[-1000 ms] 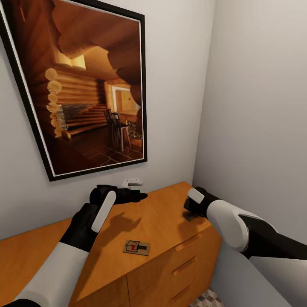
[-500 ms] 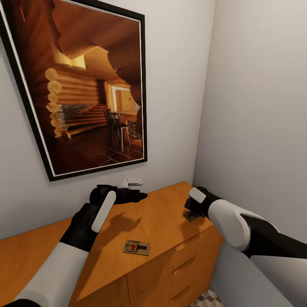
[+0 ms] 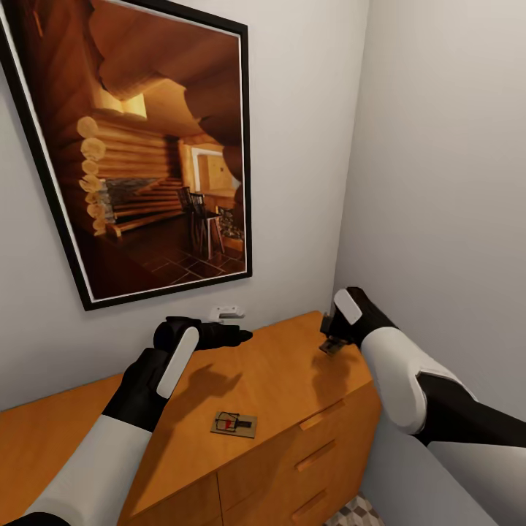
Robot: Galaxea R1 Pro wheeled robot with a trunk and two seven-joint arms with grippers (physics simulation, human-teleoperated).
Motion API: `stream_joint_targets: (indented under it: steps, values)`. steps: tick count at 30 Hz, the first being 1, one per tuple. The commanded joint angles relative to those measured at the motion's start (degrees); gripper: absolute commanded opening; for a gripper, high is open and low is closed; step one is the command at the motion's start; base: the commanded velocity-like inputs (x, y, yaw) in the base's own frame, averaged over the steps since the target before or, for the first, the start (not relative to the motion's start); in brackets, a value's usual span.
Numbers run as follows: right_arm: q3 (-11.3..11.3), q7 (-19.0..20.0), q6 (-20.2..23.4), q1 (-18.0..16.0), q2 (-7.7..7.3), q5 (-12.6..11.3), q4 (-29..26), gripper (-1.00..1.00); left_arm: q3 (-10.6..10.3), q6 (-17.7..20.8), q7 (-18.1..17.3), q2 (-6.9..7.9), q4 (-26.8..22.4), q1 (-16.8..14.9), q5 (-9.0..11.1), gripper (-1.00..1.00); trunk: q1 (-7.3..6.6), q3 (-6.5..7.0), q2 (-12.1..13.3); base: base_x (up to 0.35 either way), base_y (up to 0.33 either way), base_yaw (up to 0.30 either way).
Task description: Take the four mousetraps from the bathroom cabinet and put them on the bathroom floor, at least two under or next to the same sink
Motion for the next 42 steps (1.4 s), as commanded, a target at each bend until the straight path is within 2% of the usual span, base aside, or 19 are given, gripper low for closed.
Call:
stream_joint_targets:
  steps: [1, 6, 13, 24, 42]
  values:
    - [-0.12, -0.85, 1.96, -0.03, 0.09, -0.63, -1.91, -1.00, -0.02, 0.22, 0.39, 0.00, -0.05, -0.05, 0.41, 1.00, 0.00, -0.08, -0.05, 0.000, 0.000, 0.000]
    - [-0.15, -1.90, 6.52, -0.07, 0.25, -0.69, -6.29, -1.00, -0.02, 0.22, 0.39, 0.00, -0.05, -0.05, 0.41, 1.00, 0.00, -0.08, -0.05, 0.000, 0.000, 0.000]
    - [-0.14, -2.40, 9.55, -0.02, 0.35, -1.25, -7.61, -1.00, -0.02, 0.22, 0.39, 0.00, -0.05, -0.05, 0.48, 1.00, 0.00, -0.08, -0.05, 0.000, 0.000, 0.000]
    - [0.20, -2.28, 9.69, -0.03, -0.35, -0.90, -7.73, -1.00, -0.02, 0.22, 0.39, 0.00, -0.05, -0.05, 0.37, 1.00, 0.00, -0.08, -0.05, 0.000, 0.000, 0.000]
    - [0.26, -1.99, 9.69, -0.03, -0.19, -0.87, -11.22, -1.00, -0.02, 0.30, 0.31, 0.08, -0.20, -0.05, 0.33, 1.00, 0.00, -0.08, -0.05, 0.000, 0.000, 0.000]
